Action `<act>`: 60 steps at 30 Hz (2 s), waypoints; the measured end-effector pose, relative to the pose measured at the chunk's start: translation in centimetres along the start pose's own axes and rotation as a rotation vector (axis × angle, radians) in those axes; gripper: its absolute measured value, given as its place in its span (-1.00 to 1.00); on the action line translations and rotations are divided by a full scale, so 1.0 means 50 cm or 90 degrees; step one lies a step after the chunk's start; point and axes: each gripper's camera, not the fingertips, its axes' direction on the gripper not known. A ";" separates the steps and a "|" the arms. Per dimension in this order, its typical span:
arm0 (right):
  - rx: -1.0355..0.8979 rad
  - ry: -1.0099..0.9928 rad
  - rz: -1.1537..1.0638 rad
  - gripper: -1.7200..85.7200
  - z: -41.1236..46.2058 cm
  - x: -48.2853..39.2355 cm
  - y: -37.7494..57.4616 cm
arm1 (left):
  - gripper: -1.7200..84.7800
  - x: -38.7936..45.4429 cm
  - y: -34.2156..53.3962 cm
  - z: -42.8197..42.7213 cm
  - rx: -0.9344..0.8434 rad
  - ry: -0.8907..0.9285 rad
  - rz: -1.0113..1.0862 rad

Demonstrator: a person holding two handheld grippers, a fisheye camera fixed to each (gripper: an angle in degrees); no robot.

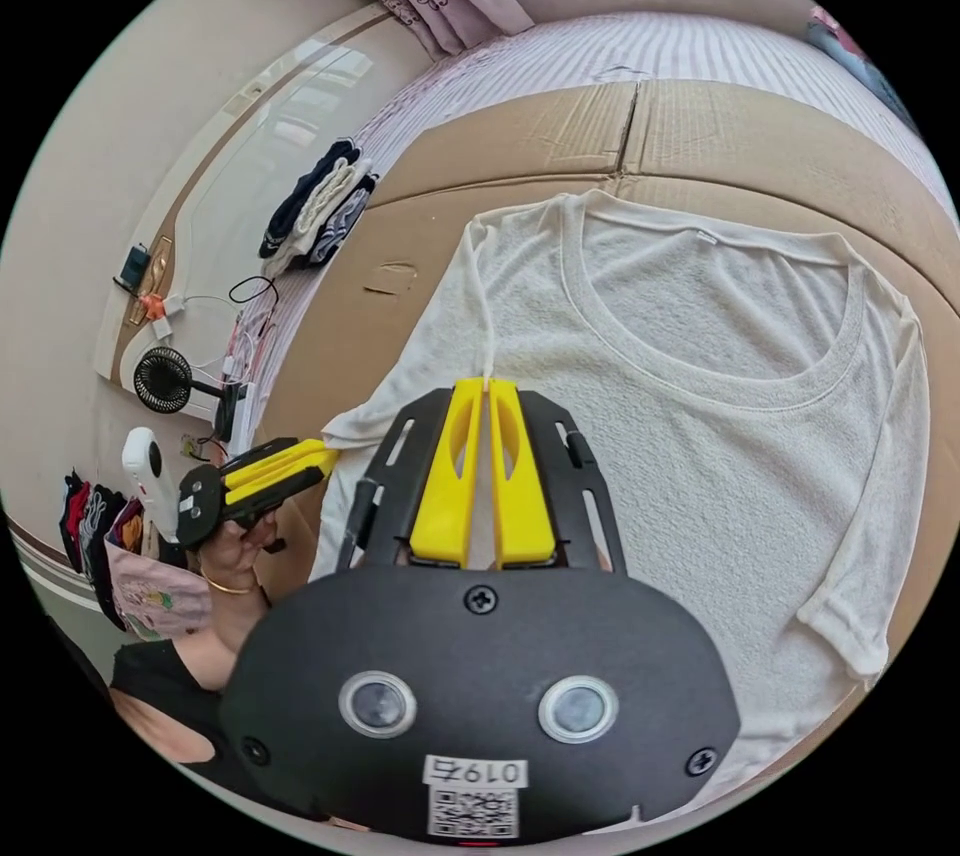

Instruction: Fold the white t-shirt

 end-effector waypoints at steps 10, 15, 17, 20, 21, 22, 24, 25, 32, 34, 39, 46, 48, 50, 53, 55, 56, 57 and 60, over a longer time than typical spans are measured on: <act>-0.006 0.031 -0.006 -0.94 0.010 -0.049 -0.014 | -0.94 -0.032 -0.028 0.040 -0.011 0.030 0.009; 0.019 0.019 -0.045 -0.84 -0.017 -0.072 -0.026 | -0.94 -0.044 -0.044 0.056 0.000 0.040 0.011; 0.025 0.022 -0.067 -0.87 -0.026 -0.088 -0.041 | -0.94 -0.044 -0.051 0.061 0.005 0.027 0.014; 0.039 0.017 -0.110 -0.87 -0.039 -0.125 -0.083 | -0.94 -0.049 -0.064 0.076 0.008 0.010 0.009; 0.038 0.002 -0.123 -0.86 -0.039 -0.139 -0.108 | -0.94 -0.053 -0.069 0.083 0.011 0.008 0.005; 0.032 -0.006 -0.129 -0.86 -0.036 -0.145 -0.122 | -0.94 -0.056 -0.075 0.089 0.017 0.006 0.003; -0.016 -0.031 -0.147 -0.82 -0.009 -0.169 -0.184 | -0.94 -0.058 -0.083 0.097 0.030 0.001 0.009; -0.026 -0.032 -0.149 -0.82 -0.001 -0.174 -0.199 | -0.94 -0.060 -0.089 0.101 0.044 -0.009 0.013; -0.151 0.076 -0.154 -0.82 0.085 -0.214 -0.312 | -0.94 -0.057 -0.119 0.132 0.134 -0.066 0.060; -0.163 0.099 -0.153 -0.82 0.093 -0.219 -0.319 | -0.94 -0.069 -0.142 0.152 0.121 -0.063 0.057; -0.103 0.034 -0.169 -0.84 0.039 -0.228 -0.287 | -0.94 -0.134 -0.184 0.157 0.139 -0.003 0.006; -0.084 0.029 -0.219 -0.83 -0.026 -0.195 -0.163 | -0.94 -0.283 -0.409 0.242 0.179 0.196 -0.034; -0.075 0.020 -0.215 -0.82 -0.036 -0.168 -0.113 | -0.94 -0.307 -0.504 0.301 0.131 0.209 -0.052; -0.074 0.008 -0.209 -0.82 -0.035 -0.149 -0.080 | -0.93 -0.318 -0.591 0.364 0.081 0.212 -0.058; -0.073 0.006 -0.211 -0.82 -0.027 -0.132 -0.046 | -0.92 -0.326 -0.711 0.467 -0.013 0.227 -0.079; -0.067 0.012 -0.214 -0.82 -0.029 -0.127 -0.037 | -0.90 -0.329 -0.780 0.527 -0.056 0.238 -0.097; -0.066 0.015 -0.219 -0.82 -0.030 -0.126 -0.034 | -0.89 -0.330 -0.795 0.538 -0.061 0.240 -0.104; -0.066 0.023 -0.221 -0.82 -0.032 -0.125 -0.033 | -0.87 -0.333 -0.823 0.559 -0.069 0.254 -0.117; -0.065 0.032 -0.228 -0.83 -0.038 -0.123 -0.030 | -0.84 -0.335 -0.889 0.607 -0.094 0.284 -0.136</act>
